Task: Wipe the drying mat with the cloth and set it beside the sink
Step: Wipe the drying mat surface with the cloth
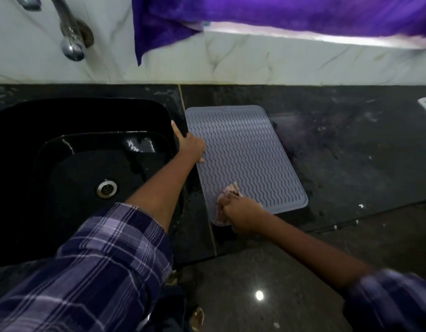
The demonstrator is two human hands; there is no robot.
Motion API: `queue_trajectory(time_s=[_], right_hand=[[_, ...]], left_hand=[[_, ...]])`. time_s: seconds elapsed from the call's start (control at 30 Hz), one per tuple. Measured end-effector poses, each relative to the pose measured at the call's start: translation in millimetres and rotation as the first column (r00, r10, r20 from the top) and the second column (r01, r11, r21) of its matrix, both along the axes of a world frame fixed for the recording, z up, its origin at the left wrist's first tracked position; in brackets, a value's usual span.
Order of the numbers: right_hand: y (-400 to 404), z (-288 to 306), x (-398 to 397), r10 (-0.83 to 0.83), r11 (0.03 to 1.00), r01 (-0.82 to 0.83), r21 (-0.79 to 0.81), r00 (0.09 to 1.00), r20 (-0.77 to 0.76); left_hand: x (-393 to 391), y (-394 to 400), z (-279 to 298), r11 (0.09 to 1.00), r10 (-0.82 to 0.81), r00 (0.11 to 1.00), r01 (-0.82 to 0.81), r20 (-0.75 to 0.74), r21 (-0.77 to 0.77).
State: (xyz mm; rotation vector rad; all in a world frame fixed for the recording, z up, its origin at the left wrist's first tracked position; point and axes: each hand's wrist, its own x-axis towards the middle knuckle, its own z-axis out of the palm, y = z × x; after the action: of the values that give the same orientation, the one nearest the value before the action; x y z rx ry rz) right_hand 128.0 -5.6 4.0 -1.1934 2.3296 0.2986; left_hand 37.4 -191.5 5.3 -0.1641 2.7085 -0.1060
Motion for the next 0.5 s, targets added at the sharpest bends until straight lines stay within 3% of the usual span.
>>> queue_trajectory(time_s=[0.07, 0.13, 0.2, 0.3, 0.4, 0.5], right_hand=[[-30, 17, -44, -0.192, 0.981, 0.194, -0.02, 0.978, 0.081], [-53, 21, -80, -0.299, 0.943, 0.294, -0.154, 0.954, -0.016], [-60, 8, -84, -0.244, 0.968, 0.219, -0.126, 0.939, -0.242], [-40, -18, -44, -0.156, 0.988, 0.148, -0.049, 0.943, -0.293], [1, -22, -3, -0.129, 0.991, 0.126, -0.032, 0.984, -0.119], [15, 17, -25, -0.213, 0.977, 0.208, 0.047, 0.944, 0.253]], left_hand=[[-1, 1, -3, 1.0, 0.01, 0.999, -0.01, -0.033, 0.0], [-2, 3, -6, 0.999, 0.037, 0.998, -0.036, -0.053, 0.017], [-2, 3, -7, 0.998, 0.055, 0.997, -0.054, -0.057, 0.023], [-5, -1, -9, 1.0, 0.017, 0.999, -0.017, -0.042, 0.002], [-5, -5, -10, 1.0, -0.015, 0.999, 0.016, -0.039, 0.022], [-12, -9, -7, 0.999, -0.042, 0.997, 0.044, -0.068, 0.024]])
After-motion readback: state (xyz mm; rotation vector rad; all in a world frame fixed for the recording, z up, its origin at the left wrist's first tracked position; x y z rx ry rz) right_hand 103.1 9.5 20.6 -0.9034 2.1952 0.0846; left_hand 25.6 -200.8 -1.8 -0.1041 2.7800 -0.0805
